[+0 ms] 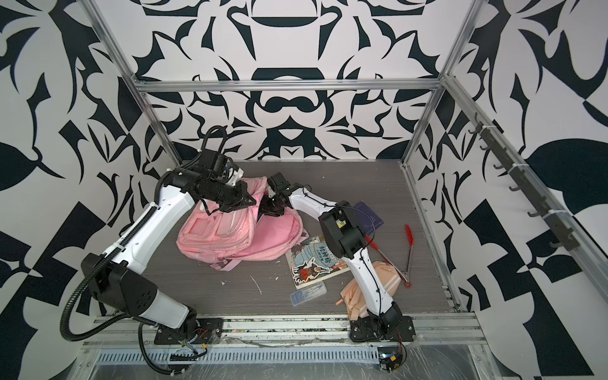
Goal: Pack books, pencil case, and school supplies into a backpack
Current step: Place the book in the student bag, then move the book to the center of the table.
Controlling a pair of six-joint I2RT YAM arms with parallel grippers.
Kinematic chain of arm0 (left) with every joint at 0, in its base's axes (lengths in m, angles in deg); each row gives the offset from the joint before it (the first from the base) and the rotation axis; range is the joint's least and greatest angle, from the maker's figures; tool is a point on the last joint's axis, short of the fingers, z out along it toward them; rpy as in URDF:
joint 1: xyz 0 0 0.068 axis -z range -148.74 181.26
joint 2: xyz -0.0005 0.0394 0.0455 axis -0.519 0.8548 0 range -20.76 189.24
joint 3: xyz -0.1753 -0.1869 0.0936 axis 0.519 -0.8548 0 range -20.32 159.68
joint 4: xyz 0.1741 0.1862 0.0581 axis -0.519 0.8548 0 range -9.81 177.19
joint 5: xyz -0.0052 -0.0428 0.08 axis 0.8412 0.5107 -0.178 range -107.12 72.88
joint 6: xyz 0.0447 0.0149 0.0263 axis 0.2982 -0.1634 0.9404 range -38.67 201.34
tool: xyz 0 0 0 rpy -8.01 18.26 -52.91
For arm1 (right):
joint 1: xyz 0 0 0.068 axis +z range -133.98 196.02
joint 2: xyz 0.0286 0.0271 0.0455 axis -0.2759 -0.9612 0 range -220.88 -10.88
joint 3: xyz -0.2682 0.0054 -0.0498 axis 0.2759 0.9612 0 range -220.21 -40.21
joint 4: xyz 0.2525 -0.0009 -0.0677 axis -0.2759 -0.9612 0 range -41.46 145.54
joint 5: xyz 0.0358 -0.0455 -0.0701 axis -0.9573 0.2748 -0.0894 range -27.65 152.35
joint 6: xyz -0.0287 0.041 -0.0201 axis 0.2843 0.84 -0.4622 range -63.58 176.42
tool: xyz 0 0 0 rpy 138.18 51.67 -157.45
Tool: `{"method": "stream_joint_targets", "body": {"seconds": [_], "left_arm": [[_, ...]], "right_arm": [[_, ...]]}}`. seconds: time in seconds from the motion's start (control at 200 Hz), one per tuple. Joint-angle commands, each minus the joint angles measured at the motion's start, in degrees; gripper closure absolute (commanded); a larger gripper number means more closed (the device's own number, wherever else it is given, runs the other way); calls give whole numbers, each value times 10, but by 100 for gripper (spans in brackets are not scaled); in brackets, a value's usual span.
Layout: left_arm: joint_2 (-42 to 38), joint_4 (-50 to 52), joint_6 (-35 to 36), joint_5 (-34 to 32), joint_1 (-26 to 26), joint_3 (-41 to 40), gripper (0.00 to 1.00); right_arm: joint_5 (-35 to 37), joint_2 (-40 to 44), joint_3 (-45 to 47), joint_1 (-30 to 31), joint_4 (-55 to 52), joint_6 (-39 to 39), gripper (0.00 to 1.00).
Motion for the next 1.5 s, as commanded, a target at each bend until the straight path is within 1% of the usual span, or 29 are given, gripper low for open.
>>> {"method": "stream_joint_targets", "body": {"seconds": [0.0,0.23,0.3,0.345,0.475,0.505,0.54,0.56,0.635,0.73,0.8,0.945,1.035,1.085,1.16,1.265,1.405,1.495], "left_arm": [[-9,-6,-2,42,12,7,100],[-12,-4,-4,39,18,2,100],[-13,-1,-2,31,18,1,100],[-14,1,3,28,18,1,100],[-8,15,30,1,4,13,100],[-7,18,37,-5,-2,17,100],[-5,18,43,-10,-10,22,100],[-5,18,47,-13,-15,23,100],[-4,20,65,-29,-29,35,100],[-2,32,95,-60,-34,55,100],[-4,30,110,-69,-39,56,100],[-6,10,114,-45,-60,42,100],[-5,8,119,-37,-62,41,100],[-7,7,121,-36,-62,36,100],[-15,-1,125,-35,-63,18,100],[-31,-18,125,-31,-64,-10,100],[-50,-37,120,-22,-64,-48,100],[-59,-41,117,-20,-64,-61,100]], "right_arm": [[31,-12,-27,7,18,-1,54],[21,-55,-84,13,52,4,53],[17,-47,-84,13,45,-6,52],[17,-35,-74,13,37,-18,49],[28,62,-23,12,1,-58,38],[27,83,-13,12,-8,-65,33],[26,107,0,12,-22,-72,31],[25,121,8,12,-29,-76,26],[25,180,51,12,-54,-87,22],[38,261,120,12,-82,-95,18],[48,316,161,12,-105,-100,17],[89,403,224,11,-168,-114,16],[122,460,272,5,-199,-128,16],[133,497,319,-7,-206,-131,16],[129,542,389,-46,-227,-136,17],[128,593,449,-105,-275,-181,17],[110,614,495,-197,-309,-229,16],[103,607,512,-230,-301,-242,16]]}}
